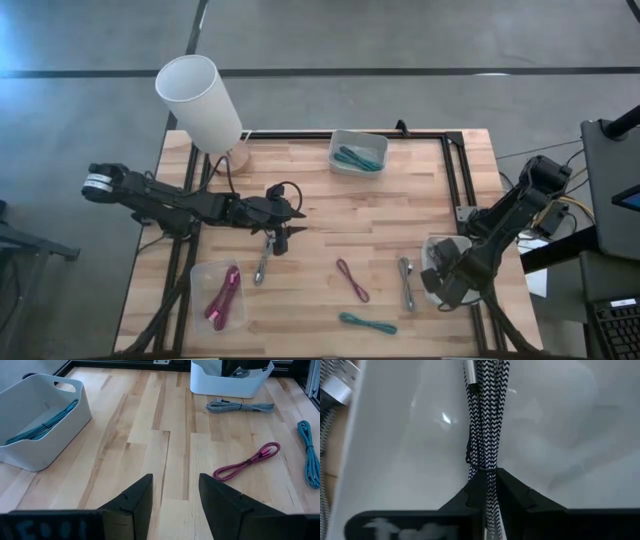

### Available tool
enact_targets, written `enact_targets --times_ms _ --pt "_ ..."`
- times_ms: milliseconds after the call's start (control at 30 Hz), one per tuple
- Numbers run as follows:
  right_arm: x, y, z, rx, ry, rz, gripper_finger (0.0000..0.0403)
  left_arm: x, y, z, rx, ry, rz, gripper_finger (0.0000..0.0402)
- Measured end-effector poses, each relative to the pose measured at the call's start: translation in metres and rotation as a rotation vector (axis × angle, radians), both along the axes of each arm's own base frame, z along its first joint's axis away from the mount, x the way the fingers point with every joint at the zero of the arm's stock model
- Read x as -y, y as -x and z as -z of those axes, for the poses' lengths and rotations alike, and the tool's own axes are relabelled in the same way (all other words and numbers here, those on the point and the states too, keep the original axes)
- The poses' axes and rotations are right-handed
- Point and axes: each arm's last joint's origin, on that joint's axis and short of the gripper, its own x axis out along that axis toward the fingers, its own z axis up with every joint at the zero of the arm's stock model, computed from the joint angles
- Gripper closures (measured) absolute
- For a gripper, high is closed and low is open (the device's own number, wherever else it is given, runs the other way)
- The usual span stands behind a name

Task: Pick & Place USB Port
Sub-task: Put the middle white striped charger cable into the white striped bin, then put the right white striped charger cable into the white striped bin

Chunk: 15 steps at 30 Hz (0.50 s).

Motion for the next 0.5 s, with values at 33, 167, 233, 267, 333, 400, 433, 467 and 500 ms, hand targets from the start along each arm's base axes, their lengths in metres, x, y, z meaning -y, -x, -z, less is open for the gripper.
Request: enact_targets --times_ms 33,167,233,267,333,400,433,467,500 --pt "0.000 0.000 0.000 -0.004 -0.005 -0.007 0.0357 0.000 0.000 0.000 0.000 0.000 0.000 0.0236" --pt "-0.001 0.000 0.000 -0.002 -0.012 -0.021 0.0324 0.000 0.000 0.000 0.000 0.000 0.000 0.0236" --pt "-0.002 -0.001 -0.003 0.006 -0.022 -0.022 0.0310 0.000 0.000 0.000 0.000 0.000 0.000 0.0236" --pt "-0.003 -0.002 -0.005 0.012 -0.030 -0.025 0.0304 0.000 0.000 0.000 0.000 0.000 0.000 0.0236" --pt "-0.005 -0.004 -0.011 0.030 -0.053 -0.051 0.0294 0.000 0.000 0.000 0.000 0.000 -0.001 0.0236" --pt "-0.008 -0.007 -0.020 0.054 -0.078 -0.093 0.0285 0.000 0.000 0.000 0.000 -0.001 -0.001 0.0236" --pt "-0.009 -0.008 -0.025 0.060 -0.085 -0.105 0.0282 0.000 0.000 0.000 0.000 -0.001 -0.001 0.0236" --pt "-0.009 -0.009 -0.030 0.061 -0.086 -0.111 0.0279 0.000 0.000 0.000 0.000 -0.001 -0.001 0.0236" --pt "-0.009 -0.009 -0.035 0.058 -0.082 -0.113 0.0277 0.000 0.000 0.000 0.000 -0.001 -0.001 0.0236"
